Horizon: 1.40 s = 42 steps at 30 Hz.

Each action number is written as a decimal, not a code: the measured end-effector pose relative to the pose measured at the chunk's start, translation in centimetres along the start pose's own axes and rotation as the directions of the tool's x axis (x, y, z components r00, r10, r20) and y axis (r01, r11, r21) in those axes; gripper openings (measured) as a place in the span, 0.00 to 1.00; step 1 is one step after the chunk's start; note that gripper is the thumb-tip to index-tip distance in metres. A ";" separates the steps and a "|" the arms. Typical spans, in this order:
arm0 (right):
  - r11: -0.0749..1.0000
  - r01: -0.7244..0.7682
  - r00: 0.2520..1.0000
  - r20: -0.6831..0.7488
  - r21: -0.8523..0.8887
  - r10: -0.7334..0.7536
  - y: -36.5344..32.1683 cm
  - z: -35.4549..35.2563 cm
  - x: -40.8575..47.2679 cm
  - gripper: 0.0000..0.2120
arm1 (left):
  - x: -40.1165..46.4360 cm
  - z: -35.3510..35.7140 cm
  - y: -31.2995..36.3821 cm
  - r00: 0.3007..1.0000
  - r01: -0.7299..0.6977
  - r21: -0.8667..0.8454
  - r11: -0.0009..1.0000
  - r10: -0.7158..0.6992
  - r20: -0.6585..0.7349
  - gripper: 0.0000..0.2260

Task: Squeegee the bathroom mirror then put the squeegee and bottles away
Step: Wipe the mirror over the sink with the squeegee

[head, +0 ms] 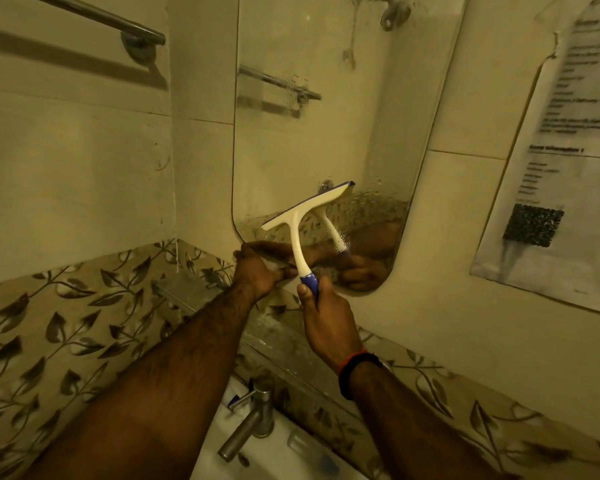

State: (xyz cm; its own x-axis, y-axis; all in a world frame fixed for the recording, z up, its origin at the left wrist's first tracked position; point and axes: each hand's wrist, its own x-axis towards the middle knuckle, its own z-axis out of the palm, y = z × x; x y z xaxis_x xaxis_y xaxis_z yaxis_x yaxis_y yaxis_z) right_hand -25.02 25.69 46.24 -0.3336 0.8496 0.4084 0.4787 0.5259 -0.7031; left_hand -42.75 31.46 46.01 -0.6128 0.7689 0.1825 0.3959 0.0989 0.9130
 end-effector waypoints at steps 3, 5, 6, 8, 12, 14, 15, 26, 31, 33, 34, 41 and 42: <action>0.999 -0.013 0.999 0.037 -0.041 0.014 0.7 -0.7 -1.0 0.10 | 0.2 0.0 -0.1 1.000 0.006 0.009 1.000 -0.006 0.004 0.49; 0.998 -0.005 0.999 0.048 -0.062 0.008 1.1 -1.2 -1.6 0.09 | 0.4 0.0 -0.2 1.000 0.009 0.000 1.000 -0.009 0.028 0.49; 0.997 0.001 0.999 0.049 -0.075 0.003 1.2 -1.4 -1.8 0.09 | 0.4 0.0 -0.2 0.999 0.009 -0.005 1.000 -0.009 0.039 0.48; 0.996 0.004 0.999 0.051 -0.091 0.001 1.3 -1.7 -2.2 0.09 | 0.6 0.1 -0.3 0.999 0.008 -0.041 0.999 -0.006 0.042 0.46; 0.997 -0.011 0.998 0.067 -0.076 0.016 1.7 -2.4 -3.0 0.10 | 0.7 0.1 -0.5 0.999 -0.007 -0.121 0.993 0.012 0.039 0.43; 0.996 -0.016 0.998 0.066 -0.091 0.022 2.0 -2.5 -3.4 0.11 | 0.9 0.2 -0.7 0.999 -0.004 -0.142 0.990 0.011 0.047 0.43; 0.994 -0.017 0.998 0.064 -0.105 0.024 2.2 -2.5 -3.6 0.11 | 1.0 0.2 -0.8 0.999 0.005 -0.140 0.990 0.002 0.049 0.45; 0.985 -0.058 0.995 0.072 -0.164 0.071 3.6 -3.3 -5.1 0.07 | 1.3 0.4 -0.5 0.996 0.090 0.114 0.989 -0.091 -0.003 0.57; 0.985 -0.082 0.995 0.051 -0.153 0.091 3.6 -3.7 -5.9 0.06 | 1.3 0.4 -0.6 0.997 0.075 0.131 0.989 -0.074 -0.011 0.54; 0.985 -0.090 0.994 0.044 -0.149 0.097 3.5 -3.9 -6.2 0.06 | 1.3 0.4 -0.5 0.997 0.079 0.128 0.989 -0.079 -0.002 0.54; 0.984 -0.091 0.994 0.043 -0.150 0.099 3.4 -4.0 -6.3 0.05 | 1.3 0.5 -0.4 0.997 0.082 0.119 0.990 -0.083 0.002 0.54; 0.978 -0.141 0.989 0.024 -0.157 0.147 3.1 -4.6 -7.3 0.10 | 1.1 0.4 -0.3 0.996 0.081 0.077 0.994 -0.083 0.020 0.57; 0.976 -0.146 0.988 0.022 -0.159 0.152 3.1 -4.7 -7.4 0.11 | 1.1 0.4 -0.4 0.997 0.075 0.073 0.995 -0.077 0.021 0.57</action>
State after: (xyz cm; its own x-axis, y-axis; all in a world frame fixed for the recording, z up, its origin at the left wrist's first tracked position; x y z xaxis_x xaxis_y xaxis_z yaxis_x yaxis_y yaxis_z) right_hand -17.19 21.21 43.77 -0.2749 0.9185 0.2843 0.6455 0.3954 -0.6535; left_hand -43.30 32.48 45.73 -0.6267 0.7723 0.1039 0.3973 0.2020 0.8952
